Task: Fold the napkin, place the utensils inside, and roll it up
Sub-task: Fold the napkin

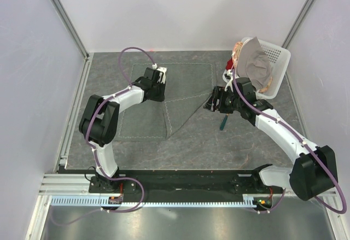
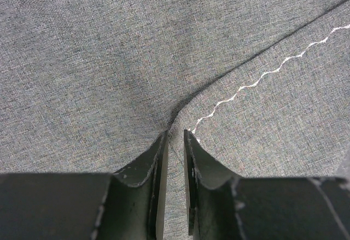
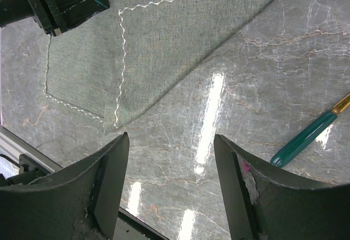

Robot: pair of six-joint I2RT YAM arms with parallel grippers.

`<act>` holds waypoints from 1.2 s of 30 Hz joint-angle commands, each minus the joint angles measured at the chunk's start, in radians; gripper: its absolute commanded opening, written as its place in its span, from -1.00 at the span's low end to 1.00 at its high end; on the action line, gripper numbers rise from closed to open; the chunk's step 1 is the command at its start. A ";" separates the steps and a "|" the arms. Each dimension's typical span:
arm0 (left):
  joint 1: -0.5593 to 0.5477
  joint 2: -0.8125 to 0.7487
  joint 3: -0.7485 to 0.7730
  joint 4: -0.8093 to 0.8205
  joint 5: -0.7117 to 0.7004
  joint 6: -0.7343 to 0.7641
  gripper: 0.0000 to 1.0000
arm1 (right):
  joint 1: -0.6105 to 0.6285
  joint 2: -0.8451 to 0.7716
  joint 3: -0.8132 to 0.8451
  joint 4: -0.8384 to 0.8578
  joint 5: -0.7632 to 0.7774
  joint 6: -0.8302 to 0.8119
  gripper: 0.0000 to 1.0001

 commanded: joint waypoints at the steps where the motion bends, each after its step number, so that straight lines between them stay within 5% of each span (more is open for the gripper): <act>1: -0.004 0.025 0.023 0.001 0.000 0.013 -0.52 | -0.004 -0.028 -0.006 0.001 -0.002 -0.007 0.44; 9: -0.005 0.049 0.037 -0.003 0.002 0.014 -0.56 | -0.003 -0.036 -0.012 -0.007 0.005 -0.007 0.45; 16: -0.005 0.065 0.040 -0.003 0.002 0.016 -0.96 | -0.003 -0.039 -0.017 -0.008 0.006 -0.011 0.45; 36: 0.004 -0.060 0.071 -0.002 -0.109 0.071 -0.96 | -0.003 -0.005 0.023 -0.033 0.100 -0.081 0.52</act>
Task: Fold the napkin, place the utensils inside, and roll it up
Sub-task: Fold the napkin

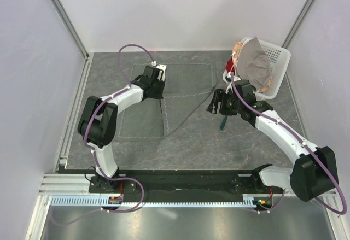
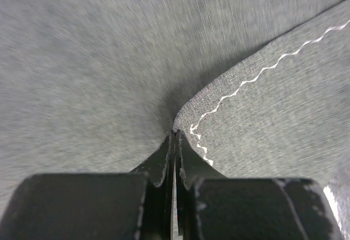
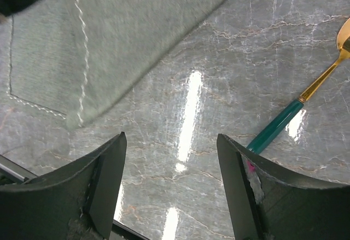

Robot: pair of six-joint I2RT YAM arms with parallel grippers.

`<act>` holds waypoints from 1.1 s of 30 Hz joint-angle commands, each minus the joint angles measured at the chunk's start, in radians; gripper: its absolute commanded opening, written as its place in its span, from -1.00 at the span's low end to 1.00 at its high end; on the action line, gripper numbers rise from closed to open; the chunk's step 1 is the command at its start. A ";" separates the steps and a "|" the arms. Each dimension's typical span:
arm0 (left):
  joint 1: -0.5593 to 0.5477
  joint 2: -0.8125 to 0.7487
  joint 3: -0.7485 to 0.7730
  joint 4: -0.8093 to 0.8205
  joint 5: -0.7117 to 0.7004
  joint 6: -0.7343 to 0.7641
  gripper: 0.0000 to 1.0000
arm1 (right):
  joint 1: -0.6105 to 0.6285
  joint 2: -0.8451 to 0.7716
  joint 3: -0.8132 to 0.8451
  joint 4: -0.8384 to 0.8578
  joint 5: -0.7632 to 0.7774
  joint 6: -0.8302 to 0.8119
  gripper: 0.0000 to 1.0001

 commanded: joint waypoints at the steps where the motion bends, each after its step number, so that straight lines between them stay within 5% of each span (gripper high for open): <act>1: 0.019 -0.042 0.066 0.016 -0.073 0.054 -0.96 | -0.003 0.014 0.052 0.007 0.022 -0.028 0.51; 17: 0.252 0.142 0.302 0.020 0.022 -0.058 -0.96 | -0.001 -0.045 0.076 -0.022 0.034 -0.032 0.55; 33: 0.367 0.423 0.654 -0.036 0.150 -0.078 -0.96 | -0.003 -0.042 0.049 -0.047 0.093 0.023 0.56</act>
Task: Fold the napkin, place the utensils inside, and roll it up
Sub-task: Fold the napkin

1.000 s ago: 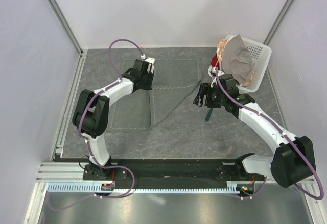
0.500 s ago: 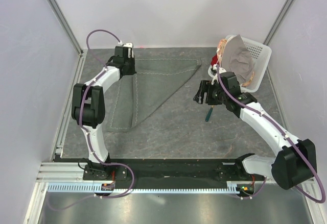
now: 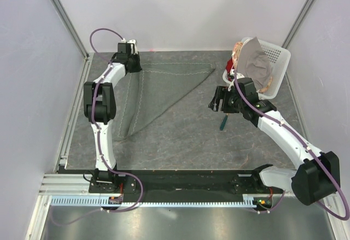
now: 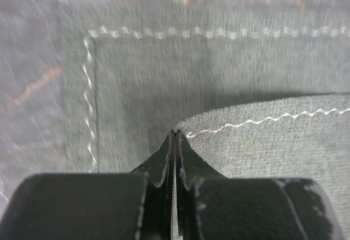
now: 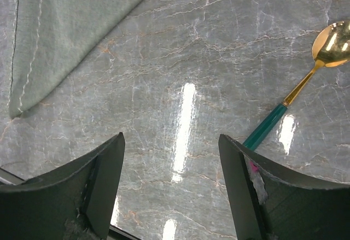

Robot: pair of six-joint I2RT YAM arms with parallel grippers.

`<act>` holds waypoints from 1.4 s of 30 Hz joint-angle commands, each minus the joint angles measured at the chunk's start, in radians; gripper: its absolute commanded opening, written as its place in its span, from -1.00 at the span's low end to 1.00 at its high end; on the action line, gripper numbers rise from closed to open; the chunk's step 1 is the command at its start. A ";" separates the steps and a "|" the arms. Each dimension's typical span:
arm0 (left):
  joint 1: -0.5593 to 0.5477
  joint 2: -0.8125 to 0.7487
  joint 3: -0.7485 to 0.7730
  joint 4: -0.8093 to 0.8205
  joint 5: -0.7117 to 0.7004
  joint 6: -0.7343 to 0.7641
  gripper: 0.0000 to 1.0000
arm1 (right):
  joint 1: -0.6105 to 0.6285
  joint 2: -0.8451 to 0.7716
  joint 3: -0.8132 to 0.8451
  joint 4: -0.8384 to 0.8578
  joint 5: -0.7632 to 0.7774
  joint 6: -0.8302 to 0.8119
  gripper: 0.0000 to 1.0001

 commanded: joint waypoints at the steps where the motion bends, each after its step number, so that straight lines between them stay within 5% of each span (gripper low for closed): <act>1: 0.041 0.046 0.111 0.006 0.052 -0.049 -0.96 | -0.003 -0.014 0.005 -0.003 0.051 0.032 0.56; 19: 0.084 0.193 0.332 -0.012 0.117 -0.059 -0.96 | -0.003 0.056 0.015 -0.006 0.072 0.060 0.57; 42: 0.150 0.267 0.430 -0.017 0.133 -0.082 -0.96 | -0.003 0.102 0.022 0.005 0.060 0.069 0.58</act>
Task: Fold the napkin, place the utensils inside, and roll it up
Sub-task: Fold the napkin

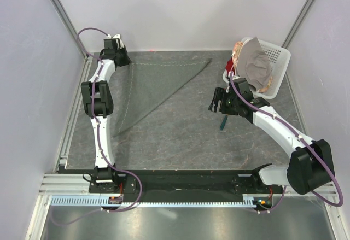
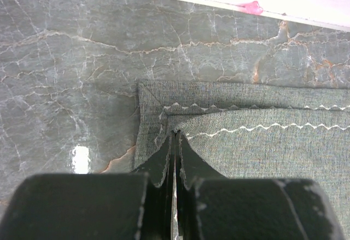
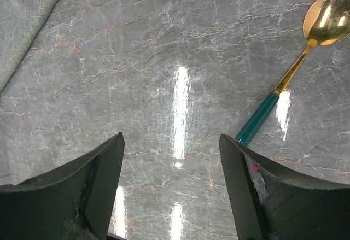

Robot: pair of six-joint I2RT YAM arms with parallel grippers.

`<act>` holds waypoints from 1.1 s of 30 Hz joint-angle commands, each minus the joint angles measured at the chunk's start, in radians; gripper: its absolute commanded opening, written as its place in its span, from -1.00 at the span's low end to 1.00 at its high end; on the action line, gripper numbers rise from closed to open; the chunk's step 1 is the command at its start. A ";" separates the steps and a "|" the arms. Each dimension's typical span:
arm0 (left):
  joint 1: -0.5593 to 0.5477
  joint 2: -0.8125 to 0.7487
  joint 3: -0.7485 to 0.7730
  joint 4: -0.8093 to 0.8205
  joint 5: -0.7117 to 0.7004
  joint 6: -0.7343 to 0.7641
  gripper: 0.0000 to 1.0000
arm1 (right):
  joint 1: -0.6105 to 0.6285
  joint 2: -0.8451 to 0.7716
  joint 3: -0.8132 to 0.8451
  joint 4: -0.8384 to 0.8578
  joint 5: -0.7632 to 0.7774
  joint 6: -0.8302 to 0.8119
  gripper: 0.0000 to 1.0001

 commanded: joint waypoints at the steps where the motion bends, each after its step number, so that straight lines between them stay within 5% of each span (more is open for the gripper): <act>1: 0.012 0.017 0.069 0.014 0.027 -0.030 -0.96 | -0.004 0.004 0.019 0.019 0.005 0.016 0.58; 33: 0.014 -0.069 0.063 0.009 0.040 -0.056 -0.96 | -0.003 0.010 0.007 0.036 -0.034 0.027 0.58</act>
